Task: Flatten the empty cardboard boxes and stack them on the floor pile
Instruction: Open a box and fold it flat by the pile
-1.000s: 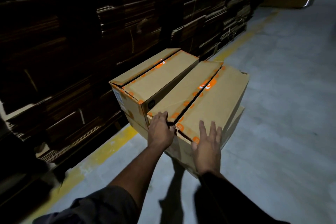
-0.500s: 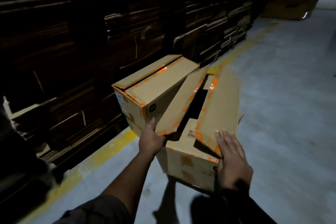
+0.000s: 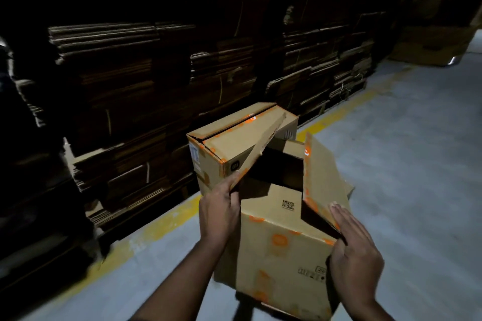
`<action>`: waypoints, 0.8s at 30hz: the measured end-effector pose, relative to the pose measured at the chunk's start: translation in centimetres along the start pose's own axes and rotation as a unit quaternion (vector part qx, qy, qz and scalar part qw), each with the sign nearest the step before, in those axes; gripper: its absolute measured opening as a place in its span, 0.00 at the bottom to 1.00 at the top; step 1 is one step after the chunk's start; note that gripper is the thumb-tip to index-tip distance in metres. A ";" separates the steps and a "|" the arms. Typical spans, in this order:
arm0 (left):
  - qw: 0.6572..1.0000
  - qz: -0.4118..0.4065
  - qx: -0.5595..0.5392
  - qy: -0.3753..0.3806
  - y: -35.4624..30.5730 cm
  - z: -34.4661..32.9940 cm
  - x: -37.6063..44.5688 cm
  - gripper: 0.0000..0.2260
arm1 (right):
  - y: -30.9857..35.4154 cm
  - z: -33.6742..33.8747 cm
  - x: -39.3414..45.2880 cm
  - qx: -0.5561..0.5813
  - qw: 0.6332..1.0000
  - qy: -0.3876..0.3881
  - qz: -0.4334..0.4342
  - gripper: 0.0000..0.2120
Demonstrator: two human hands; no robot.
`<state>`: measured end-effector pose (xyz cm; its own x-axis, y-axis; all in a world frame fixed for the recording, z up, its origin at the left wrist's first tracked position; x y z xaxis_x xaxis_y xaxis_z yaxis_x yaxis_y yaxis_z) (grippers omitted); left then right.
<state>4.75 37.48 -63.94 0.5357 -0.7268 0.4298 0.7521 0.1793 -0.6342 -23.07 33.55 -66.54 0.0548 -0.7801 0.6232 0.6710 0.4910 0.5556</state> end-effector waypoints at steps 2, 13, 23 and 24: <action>1.000 -0.020 -0.006 -0.013 -0.6 1.4 -1.2 0.24 | 0.7 1.4 -0.1 0.015 1.000 -0.008 0.009 0.28; 0.992 -0.027 -0.014 -0.120 -2.4 9.8 -7.4 0.25 | 5.0 6.2 -1.5 0.093 0.985 -0.012 0.146 0.23; 0.983 -0.039 -0.022 -0.177 -4.7 15.5 -9.7 0.23 | 8.1 8.9 -1.5 0.162 0.974 -0.016 0.159 0.25; 0.982 -0.039 -0.026 -0.181 -5.0 15.6 -9.9 0.23 | 8.1 9.2 -1.3 0.160 0.974 -0.017 0.159 0.25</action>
<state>1.73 54.12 -54.99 0.5853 -0.4513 0.6736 0.7813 0.0916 -0.6174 -24.47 42.11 -57.80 0.1943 -0.5584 0.8065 0.3594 0.8055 0.4711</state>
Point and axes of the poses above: each hand's wrist, its own x-axis towards the middle knuckle, its own z-axis out of the back of the hand, y = z × x, the point moved 7 cm from there along x, towards the middle knuckle, and after that the axes turned 3 degrees about y, right-handed, at the moved point
